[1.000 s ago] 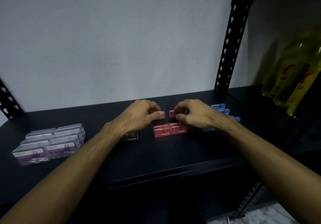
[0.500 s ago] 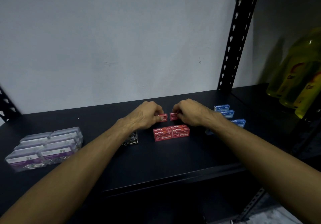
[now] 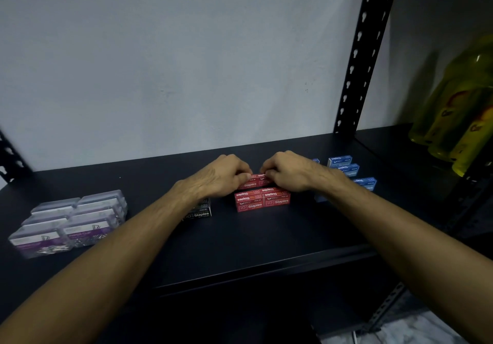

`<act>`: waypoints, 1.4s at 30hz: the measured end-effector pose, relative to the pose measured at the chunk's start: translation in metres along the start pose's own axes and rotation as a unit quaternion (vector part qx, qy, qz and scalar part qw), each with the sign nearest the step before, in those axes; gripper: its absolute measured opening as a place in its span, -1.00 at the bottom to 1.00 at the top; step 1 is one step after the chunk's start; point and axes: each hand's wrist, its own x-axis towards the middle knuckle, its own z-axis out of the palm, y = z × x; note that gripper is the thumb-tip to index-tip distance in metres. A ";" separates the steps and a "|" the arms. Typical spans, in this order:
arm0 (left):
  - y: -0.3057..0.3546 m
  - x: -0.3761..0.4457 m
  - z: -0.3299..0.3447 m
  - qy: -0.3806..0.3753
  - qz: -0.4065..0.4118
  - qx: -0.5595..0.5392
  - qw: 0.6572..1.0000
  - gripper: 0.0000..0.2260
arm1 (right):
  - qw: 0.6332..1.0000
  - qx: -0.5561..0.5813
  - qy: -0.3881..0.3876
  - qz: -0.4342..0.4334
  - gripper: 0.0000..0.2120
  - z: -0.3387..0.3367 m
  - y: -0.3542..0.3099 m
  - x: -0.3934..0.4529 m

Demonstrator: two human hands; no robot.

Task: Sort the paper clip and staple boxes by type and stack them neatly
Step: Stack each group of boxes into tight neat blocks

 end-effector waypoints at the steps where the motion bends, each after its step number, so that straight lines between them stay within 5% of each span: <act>1: 0.001 -0.003 0.000 -0.003 0.002 0.001 1.000 -0.78 | 1.000 0.004 -0.005 0.000 -0.73 0.000 -0.001 -0.002; 16: 0.010 -0.024 0.003 -0.004 0.009 -0.019 1.000 -0.78 | 1.000 0.000 -0.029 0.003 -0.75 -0.002 -0.012 -0.024; 20: 0.010 -0.026 0.004 -0.001 -0.008 -0.044 0.999 -0.65 | 0.999 0.025 -0.038 0.017 -0.81 -0.002 -0.015 -0.027; 28: 0.010 -0.035 0.006 -0.036 -0.009 -0.007 0.999 -0.51 | 0.996 -0.029 -0.080 0.017 -0.59 -0.006 -0.018 -0.037; 42: 0.011 -0.038 0.004 -0.029 -0.003 0.028 0.999 -0.56 | 0.995 -0.057 -0.079 -0.006 -0.57 -0.001 -0.023 -0.033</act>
